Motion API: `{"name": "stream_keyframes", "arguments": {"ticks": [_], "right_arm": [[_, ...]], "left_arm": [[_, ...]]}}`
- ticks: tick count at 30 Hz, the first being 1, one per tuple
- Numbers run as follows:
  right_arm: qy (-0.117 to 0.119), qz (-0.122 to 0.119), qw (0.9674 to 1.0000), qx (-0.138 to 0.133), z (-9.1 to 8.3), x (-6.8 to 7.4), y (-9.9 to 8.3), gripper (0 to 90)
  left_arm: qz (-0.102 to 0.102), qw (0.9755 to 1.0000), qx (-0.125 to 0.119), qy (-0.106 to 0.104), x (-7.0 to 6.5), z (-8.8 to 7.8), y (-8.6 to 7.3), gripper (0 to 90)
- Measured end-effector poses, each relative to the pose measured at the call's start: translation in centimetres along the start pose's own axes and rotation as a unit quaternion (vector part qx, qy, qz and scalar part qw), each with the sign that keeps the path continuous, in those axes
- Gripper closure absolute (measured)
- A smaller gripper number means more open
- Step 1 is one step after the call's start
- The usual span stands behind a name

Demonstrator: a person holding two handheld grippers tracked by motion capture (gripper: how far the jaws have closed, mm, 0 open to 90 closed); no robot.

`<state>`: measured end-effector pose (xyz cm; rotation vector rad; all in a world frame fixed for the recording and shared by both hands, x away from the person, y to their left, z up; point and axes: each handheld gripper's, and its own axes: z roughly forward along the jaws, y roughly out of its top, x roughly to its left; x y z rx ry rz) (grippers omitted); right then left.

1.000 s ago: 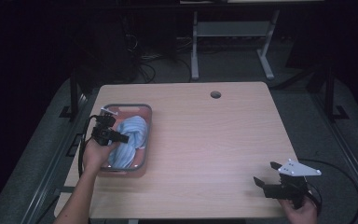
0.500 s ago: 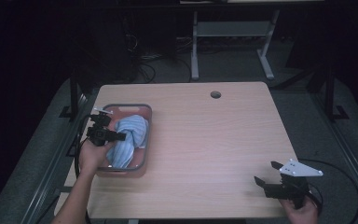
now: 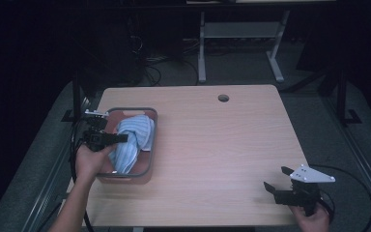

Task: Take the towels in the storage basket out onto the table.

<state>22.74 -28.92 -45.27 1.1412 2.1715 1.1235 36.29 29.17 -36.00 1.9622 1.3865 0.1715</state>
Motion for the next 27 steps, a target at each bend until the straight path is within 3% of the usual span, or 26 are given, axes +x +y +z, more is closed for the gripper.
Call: {"name": "stream_keyframes", "arguments": {"ticks": [27], "right_arm": [[-0.001,0.000,1.0000,-0.003,-0.1,0.0,0.1,14.5]], "left_arm": [[0.013,0.9985,-0.047,-0.023,-0.5,-4.4,1.2,77.5]]}}
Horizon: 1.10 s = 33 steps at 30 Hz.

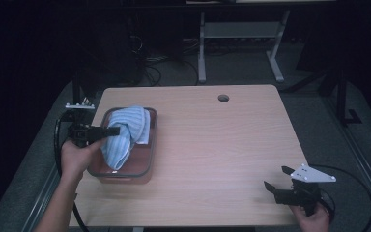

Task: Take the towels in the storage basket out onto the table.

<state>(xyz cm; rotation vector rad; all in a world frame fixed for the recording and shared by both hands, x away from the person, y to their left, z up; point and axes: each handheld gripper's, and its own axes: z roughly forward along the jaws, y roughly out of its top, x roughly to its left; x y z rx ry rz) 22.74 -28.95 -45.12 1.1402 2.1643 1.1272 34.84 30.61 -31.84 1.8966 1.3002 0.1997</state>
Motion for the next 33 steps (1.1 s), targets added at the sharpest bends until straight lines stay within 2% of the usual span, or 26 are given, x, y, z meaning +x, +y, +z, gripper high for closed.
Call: {"name": "stream_keyframes", "arguments": {"ticks": [6,7,10,12,17,33], "right_arm": [[0.000,-0.002,1.0000,0.000,0.0,0.0,0.0,14.5],[0.000,-0.002,1.0000,0.000,0.0,0.0,0.0,14.5],[-0.001,-0.001,1.0000,0.000,0.0,0.0,0.0,14.5],[-0.001,-0.002,1.0000,0.000,0.0,0.0,0.0,14.5],[-0.001,-0.002,1.0000,-0.001,0.0,-0.1,0.0,14.5],[-0.003,-0.002,1.0000,-0.002,-0.1,-0.3,0.0,14.4]], "left_arm": [[0.009,0.9999,-0.007,0.000,-0.6,-0.7,0.7,77.5],[0.015,0.9999,-0.005,-0.001,-0.7,-0.9,0.9,77.6],[0.015,0.9998,-0.009,-0.004,-1.1,-1.0,1.2,77.6],[0.023,0.9997,-0.008,-0.005,-1.3,-1.1,1.4,77.5],[0.028,0.9995,-0.009,-0.009,-2.1,-1.2,1.8,77.5],[0.054,0.9981,-0.003,-0.032,-4.4,-0.5,3.1,77.5]]}}
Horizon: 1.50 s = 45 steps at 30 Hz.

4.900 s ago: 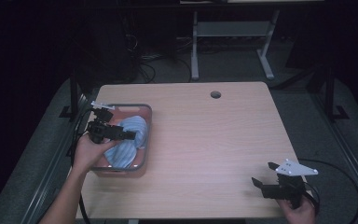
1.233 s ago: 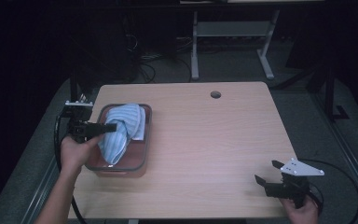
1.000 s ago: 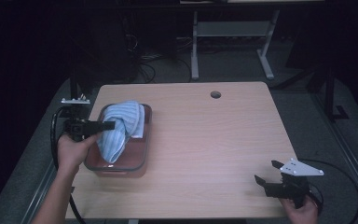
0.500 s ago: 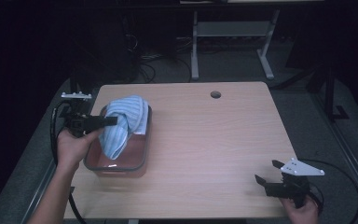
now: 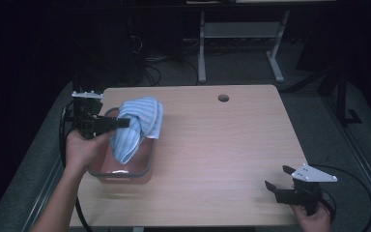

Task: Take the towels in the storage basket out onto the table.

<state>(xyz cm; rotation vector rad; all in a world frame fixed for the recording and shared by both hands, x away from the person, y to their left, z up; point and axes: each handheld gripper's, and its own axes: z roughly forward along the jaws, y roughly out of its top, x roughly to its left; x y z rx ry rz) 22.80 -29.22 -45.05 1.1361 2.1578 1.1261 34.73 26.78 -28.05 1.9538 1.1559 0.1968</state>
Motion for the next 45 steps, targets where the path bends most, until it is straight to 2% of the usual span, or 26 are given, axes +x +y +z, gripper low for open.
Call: {"name": "stream_keyframes", "arguments": {"ticks": [13,45], "right_arm": [[0.001,0.000,1.0000,-0.001,0.0,-0.1,0.0,14.4],[0.007,-0.003,1.0000,-0.001,0.0,0.0,0.0,14.4]], "left_arm": [[0.014,0.9997,0.007,-0.017,-1.5,1.1,0.7,77.5],[0.031,0.9983,0.022,-0.044,-3.9,3.7,1.5,77.5]]}}
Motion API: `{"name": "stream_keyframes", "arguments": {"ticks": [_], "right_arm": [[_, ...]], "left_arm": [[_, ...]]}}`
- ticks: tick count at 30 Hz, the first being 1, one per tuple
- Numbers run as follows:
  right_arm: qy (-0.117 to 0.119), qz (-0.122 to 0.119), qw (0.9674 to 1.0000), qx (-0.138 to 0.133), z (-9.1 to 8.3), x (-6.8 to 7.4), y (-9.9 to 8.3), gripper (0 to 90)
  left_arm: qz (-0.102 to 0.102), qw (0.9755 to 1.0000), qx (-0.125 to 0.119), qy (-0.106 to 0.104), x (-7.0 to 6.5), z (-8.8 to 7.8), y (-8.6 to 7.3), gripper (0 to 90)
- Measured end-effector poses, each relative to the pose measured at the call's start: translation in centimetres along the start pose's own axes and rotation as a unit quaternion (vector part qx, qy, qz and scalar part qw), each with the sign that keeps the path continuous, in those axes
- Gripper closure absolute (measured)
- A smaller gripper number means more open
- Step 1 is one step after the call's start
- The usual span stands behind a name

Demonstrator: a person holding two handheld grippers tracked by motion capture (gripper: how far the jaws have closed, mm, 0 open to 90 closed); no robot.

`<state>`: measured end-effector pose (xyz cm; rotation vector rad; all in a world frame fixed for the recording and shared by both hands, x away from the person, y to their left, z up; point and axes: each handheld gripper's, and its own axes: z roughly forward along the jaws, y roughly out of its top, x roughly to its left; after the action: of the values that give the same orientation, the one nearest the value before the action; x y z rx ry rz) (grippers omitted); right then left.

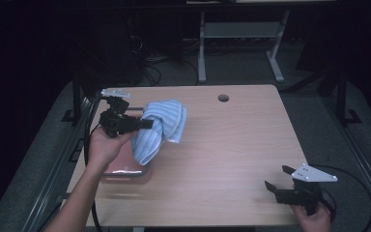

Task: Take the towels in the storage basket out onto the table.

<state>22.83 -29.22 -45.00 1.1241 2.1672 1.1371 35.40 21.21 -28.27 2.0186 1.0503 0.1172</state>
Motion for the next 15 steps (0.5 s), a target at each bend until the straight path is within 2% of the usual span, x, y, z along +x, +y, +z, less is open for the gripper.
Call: {"name": "stream_keyframes", "arguments": {"ticks": [15], "right_arm": [[0.002,-0.001,1.0000,0.002,0.1,0.0,0.0,14.4]], "left_arm": [[0.012,0.9998,0.009,-0.013,-0.9,1.6,0.3,77.5]]}}
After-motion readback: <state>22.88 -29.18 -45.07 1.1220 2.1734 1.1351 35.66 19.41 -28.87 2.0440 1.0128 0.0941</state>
